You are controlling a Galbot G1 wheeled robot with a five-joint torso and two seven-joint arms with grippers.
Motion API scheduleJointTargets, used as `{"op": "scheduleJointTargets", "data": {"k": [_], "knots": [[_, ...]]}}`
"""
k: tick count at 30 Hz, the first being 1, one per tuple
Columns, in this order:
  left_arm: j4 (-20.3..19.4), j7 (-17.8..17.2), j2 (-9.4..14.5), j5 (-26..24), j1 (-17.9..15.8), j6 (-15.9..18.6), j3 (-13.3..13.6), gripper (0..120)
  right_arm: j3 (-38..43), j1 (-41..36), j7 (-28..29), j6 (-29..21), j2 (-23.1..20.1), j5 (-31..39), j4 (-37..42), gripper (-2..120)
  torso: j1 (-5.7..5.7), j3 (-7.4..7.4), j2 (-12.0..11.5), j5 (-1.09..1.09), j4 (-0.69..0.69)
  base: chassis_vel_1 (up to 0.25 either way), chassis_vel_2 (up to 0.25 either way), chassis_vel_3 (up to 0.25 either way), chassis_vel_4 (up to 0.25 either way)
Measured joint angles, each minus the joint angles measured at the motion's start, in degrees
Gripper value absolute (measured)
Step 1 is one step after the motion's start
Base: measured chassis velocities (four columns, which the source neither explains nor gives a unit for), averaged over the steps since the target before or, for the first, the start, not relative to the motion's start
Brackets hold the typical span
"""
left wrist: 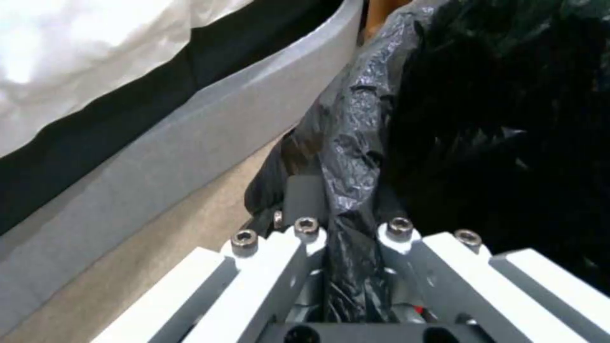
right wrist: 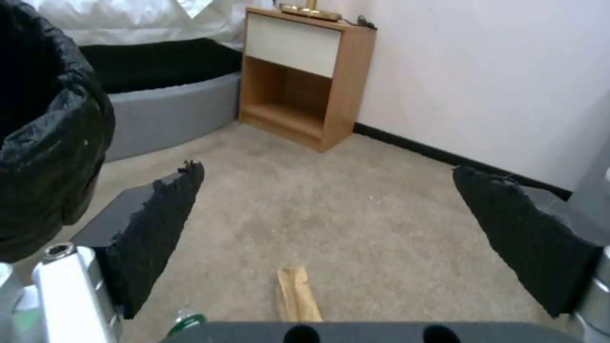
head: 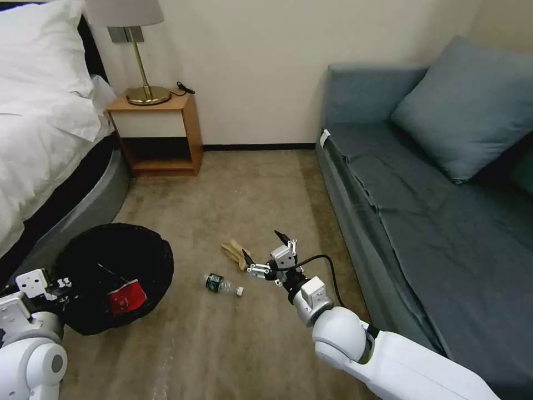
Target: Pick up the trash bin, then pick up the garbage on the floor and place it into the trash bin.
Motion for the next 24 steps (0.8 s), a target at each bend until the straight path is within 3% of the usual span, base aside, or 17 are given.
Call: {"op": "scheduleJointTargets", "data": {"k": [17,24], "knots": [[1.0,0.1,0.5,-0.7,-0.4,0.0,-1.4,4,-4.4,5.1,0.0,0.7,2.4,0.2,-3.9,100,0.0,0.01,0.0,0.0,0.0,-0.121,0.123,0.119,-0.122],[2.0,0.1,1.4,-1.0,-0.7,0.0,-1.9,4,-7.8,9.0,-9.3,5.1,2.3,1.0,-8.8,100,0.0,-0.01,0.0,0.0,0.0,0.0,0.0,0.0,0.0]]}}
